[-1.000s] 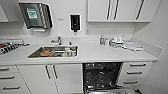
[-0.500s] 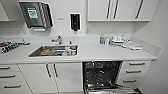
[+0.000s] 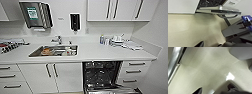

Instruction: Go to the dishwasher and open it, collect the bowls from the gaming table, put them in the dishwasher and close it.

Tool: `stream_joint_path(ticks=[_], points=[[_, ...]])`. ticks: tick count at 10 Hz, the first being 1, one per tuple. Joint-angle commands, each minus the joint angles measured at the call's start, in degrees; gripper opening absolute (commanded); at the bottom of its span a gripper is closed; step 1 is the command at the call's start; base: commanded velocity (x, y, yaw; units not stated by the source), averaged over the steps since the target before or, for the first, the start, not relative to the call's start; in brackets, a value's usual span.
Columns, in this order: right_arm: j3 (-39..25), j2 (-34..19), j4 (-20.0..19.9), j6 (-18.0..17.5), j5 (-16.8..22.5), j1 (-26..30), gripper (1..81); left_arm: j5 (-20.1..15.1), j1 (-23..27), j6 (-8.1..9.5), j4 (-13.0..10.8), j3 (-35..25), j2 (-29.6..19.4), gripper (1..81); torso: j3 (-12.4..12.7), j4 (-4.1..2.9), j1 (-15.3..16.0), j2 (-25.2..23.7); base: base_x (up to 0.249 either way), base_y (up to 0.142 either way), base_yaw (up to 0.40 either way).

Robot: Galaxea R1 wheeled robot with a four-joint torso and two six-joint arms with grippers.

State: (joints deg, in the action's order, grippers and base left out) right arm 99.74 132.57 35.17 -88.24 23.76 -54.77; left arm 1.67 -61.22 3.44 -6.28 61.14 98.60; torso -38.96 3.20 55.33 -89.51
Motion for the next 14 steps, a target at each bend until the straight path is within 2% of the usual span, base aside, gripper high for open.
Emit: stream_joint_path(ticks=[1, 2, 3, 5, 9, 10, 12, 14], points=[[-7.81, -4.14, 3.14, 24.69, -3.61, -3.35, 81.1, 0.07, -4.63, -0.10, -0.23, 9.65, 6.75, 81.1, 0.00, 0.00, 0.00, 0.00, 0.000, 0.000, 0.000], [-8.08, -3.09, 3.58, 31.02, -5.80, -6.35, 81.1, 1.47, -7.45, -0.10, -0.14, 13.69, 10.27, 81.1, 0.00, 0.00, 0.00, 0.00, 0.000, 0.000, 0.000], [-7.56, -2.20, 3.77, 35.73, -7.83, -9.17, 81.1, 3.32, -10.71, 0.07, -0.14, 18.19, 13.53, 81.1, 0.00, 0.00, 0.00, 0.00, 0.000, 0.000, 0.000], [-6.77, -0.62, 3.85, 41.38, -9.52, -13.21, 81.1, 7.73, -16.07, 0.34, -0.22, 25.50, 19.00, 81.1, 0.00, 0.00, 0.00, 0.00, 0.000, 0.000, 0.000], [-6.08, 2.36, 4.64, 43.49, -11.02, -16.64, 81.1, 7.21, -20.03, 0.52, -0.14, 30.00, 23.75, 81.1, 0.00, 0.00, 0.00, 0.00, 0.000, 0.000, 0.000], [-3.87, 4.03, 5.43, 44.63, -11.10, -17.69, 81.1, 7.12, -20.73, 0.52, -0.14, 30.80, 24.72, 81.1, 0.02, 0.00, -3.69, 5.73, 0.000, 0.000, 0.000], [1.29, 7.72, 6.76, 45.96, -12.16, -20.25, 81.1, 7.12, -21.79, 0.43, -0.23, 35.00, 28.40, 81.1, 0.04, 0.00, -4.35, 6.65, 0.000, 0.000, 0.000], [7.19, 10.88, 7.02, 46.13, -12.84, -22.88, 81.1, 7.12, -22.50, 0.43, -0.66, 38.52, 31.65, 81.1, 0.04, 0.00, -6.71, 10.32, 0.000, 0.000, 0.000]])
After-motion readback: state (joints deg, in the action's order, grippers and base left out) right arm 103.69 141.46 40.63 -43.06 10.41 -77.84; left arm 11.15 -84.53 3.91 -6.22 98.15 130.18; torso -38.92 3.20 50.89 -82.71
